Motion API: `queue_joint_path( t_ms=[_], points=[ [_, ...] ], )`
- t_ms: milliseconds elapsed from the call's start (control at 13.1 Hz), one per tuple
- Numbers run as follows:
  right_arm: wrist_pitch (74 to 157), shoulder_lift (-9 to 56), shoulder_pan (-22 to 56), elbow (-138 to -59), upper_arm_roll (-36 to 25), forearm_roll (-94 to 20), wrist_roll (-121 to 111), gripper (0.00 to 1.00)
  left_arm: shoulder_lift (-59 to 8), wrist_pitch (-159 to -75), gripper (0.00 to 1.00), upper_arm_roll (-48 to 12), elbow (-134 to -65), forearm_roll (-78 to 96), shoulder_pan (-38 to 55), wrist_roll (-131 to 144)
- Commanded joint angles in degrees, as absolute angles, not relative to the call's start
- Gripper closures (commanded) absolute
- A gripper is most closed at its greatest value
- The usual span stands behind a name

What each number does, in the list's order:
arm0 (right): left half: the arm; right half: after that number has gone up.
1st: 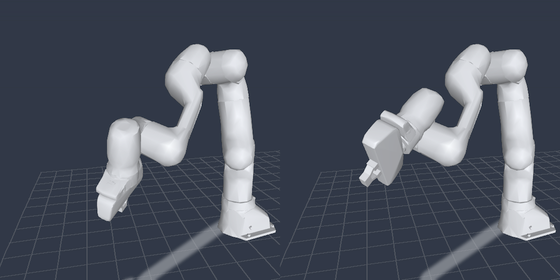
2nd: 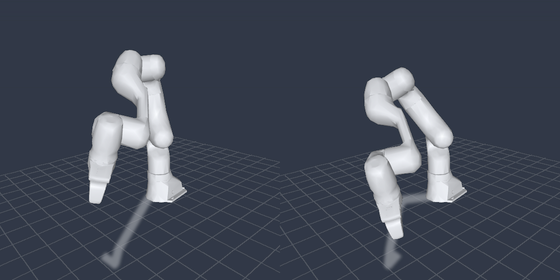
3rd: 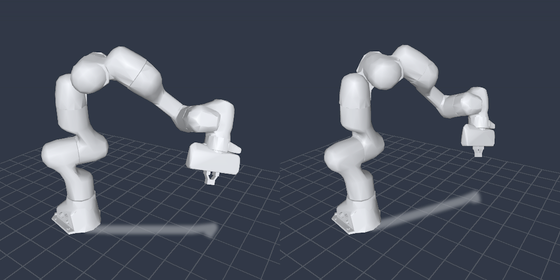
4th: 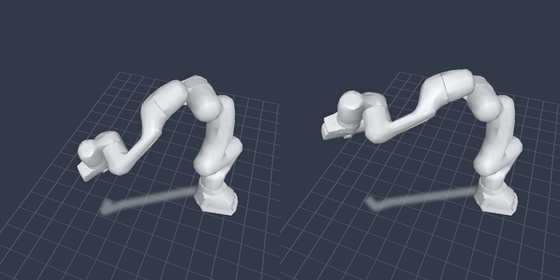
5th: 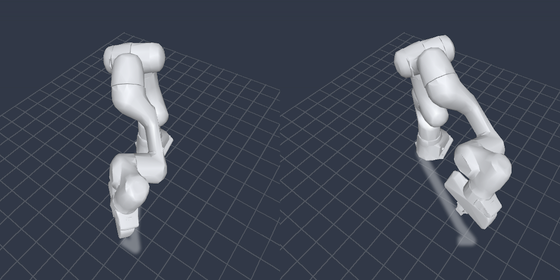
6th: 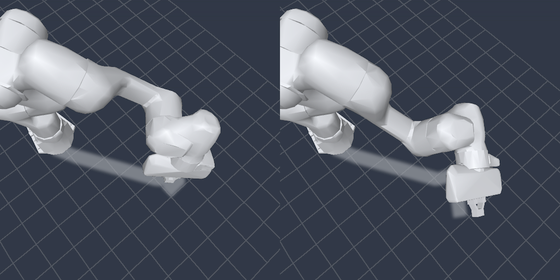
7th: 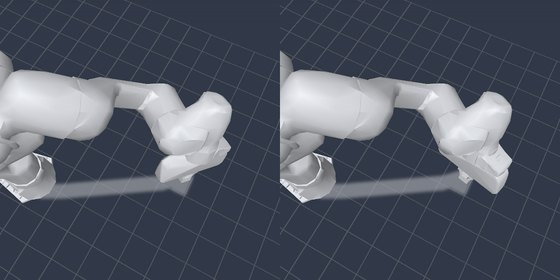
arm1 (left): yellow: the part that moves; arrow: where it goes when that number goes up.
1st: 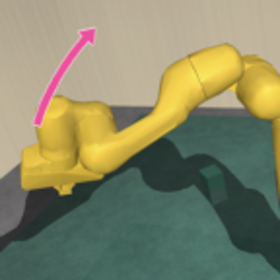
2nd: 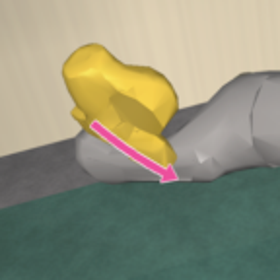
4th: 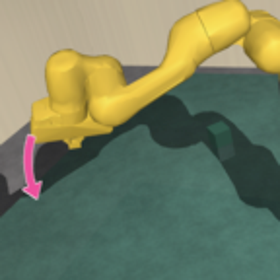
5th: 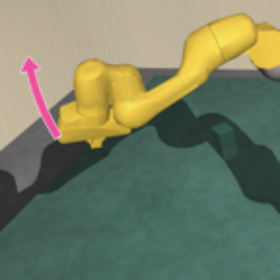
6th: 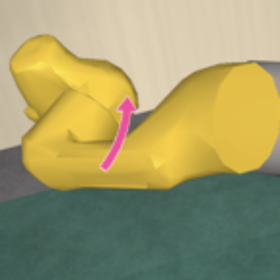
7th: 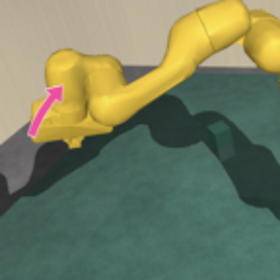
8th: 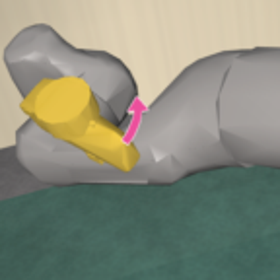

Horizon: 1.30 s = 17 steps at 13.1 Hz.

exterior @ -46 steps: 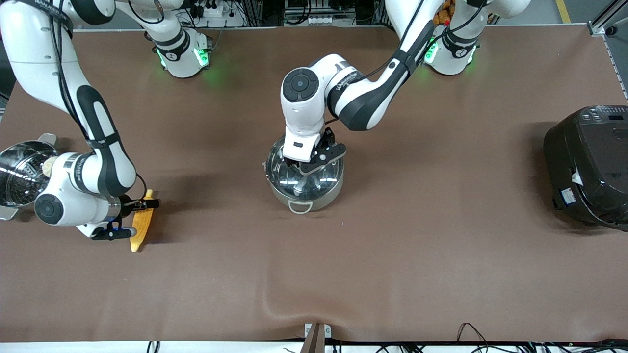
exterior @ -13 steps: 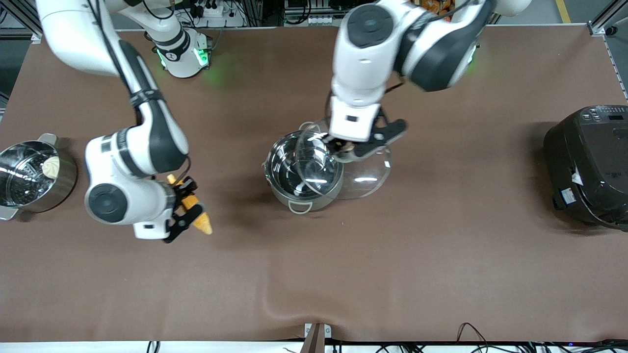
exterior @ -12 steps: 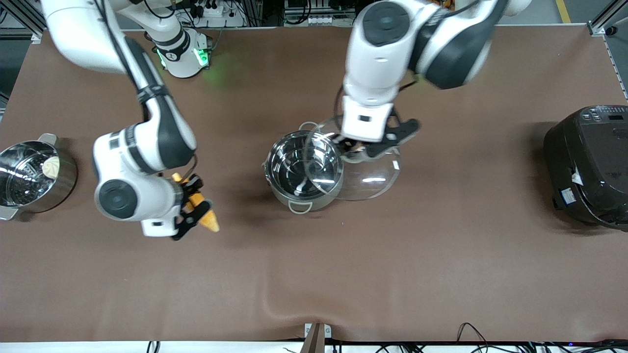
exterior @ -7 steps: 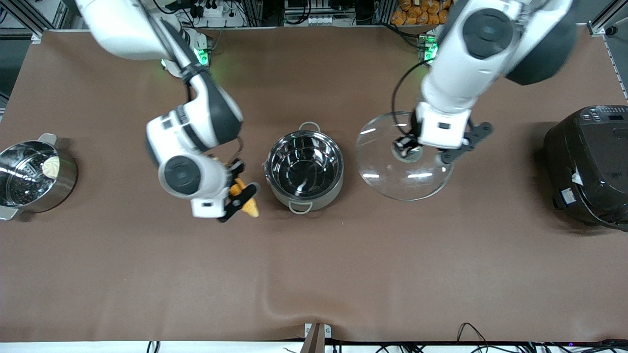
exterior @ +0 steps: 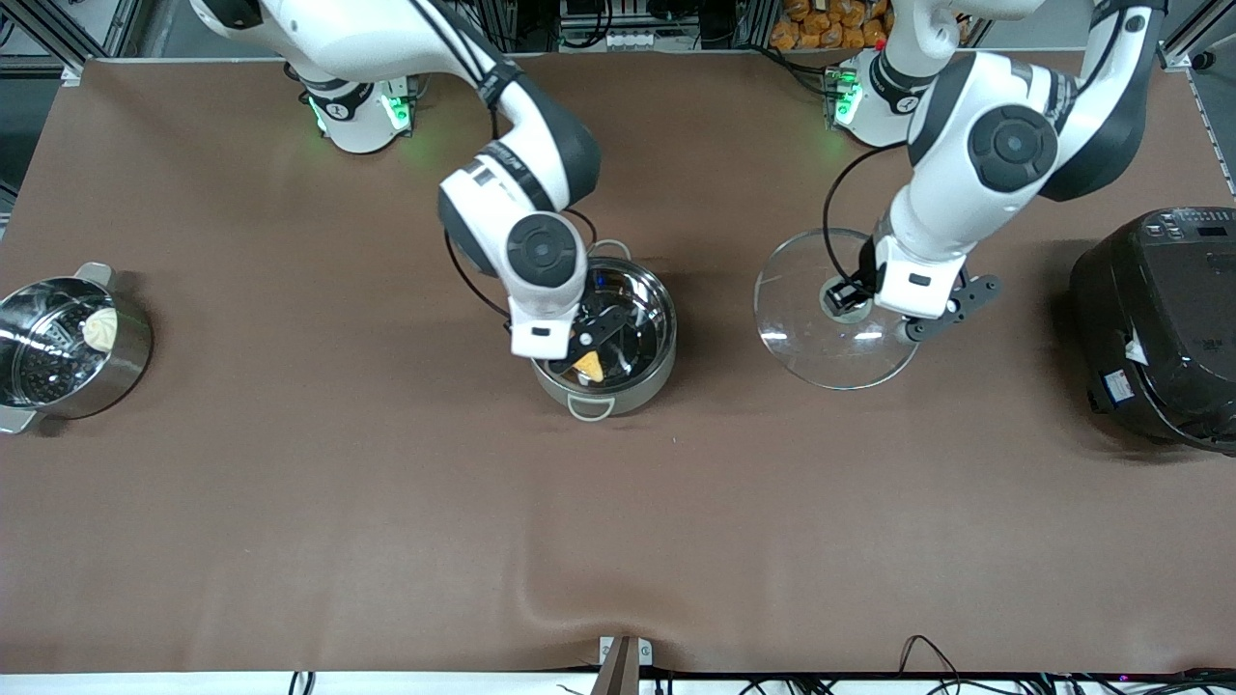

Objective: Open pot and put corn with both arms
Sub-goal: 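Lower the lid with the left gripper while the right gripper carries the corn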

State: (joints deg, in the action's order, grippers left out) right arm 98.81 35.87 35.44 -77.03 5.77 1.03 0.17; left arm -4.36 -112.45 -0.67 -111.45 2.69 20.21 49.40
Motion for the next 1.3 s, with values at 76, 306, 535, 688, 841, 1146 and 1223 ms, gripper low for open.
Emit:
queue_joint_path(
  t_ms=[76,306,535,688,841,1146,1223],
  points=[
    [101.2,37.5,38.7,-77.7,5.0,3.3,3.8,0.82,-1.7,-121.2,1.0,-1.4,-120.7,4.0,17.1,45.9],
    [101.4,38.6,41.0,-77.8,5.1,7.5,6.0,0.82,-2.1,-129.9,1.0,-1.4,-127.9,4.0,15.6,43.6],
    [103.1,39.0,41.8,-78.0,5.1,7.6,6.0,0.78,-5.3,-136.5,1.0,-1.3,-131.0,3.5,15.6,43.5],
    [104.8,39.1,42.3,-79.4,5.1,8.1,7.3,0.64,-6.9,-138.3,1.0,-1.2,-131.5,3.4,15.4,43.1],
    [105.8,39.4,43.1,-79.4,5.1,8.5,8.4,0.53,-8.0,-139.7,1.0,-1.2,-132.2,3.3,13.8,40.6],
    [106.0,39.4,42.7,-79.4,5.0,8.5,8.4,0.0,-9.1,-141.7,1.0,-1.2,-133.0,3.3,12.8,39.5],
    [106.0,39.3,42.6,-79.4,5.0,8.5,8.4,0.0,-9.9,-142.5,1.0,-1.1,-132.9,3.3,12.4,39.5]
  ],
)
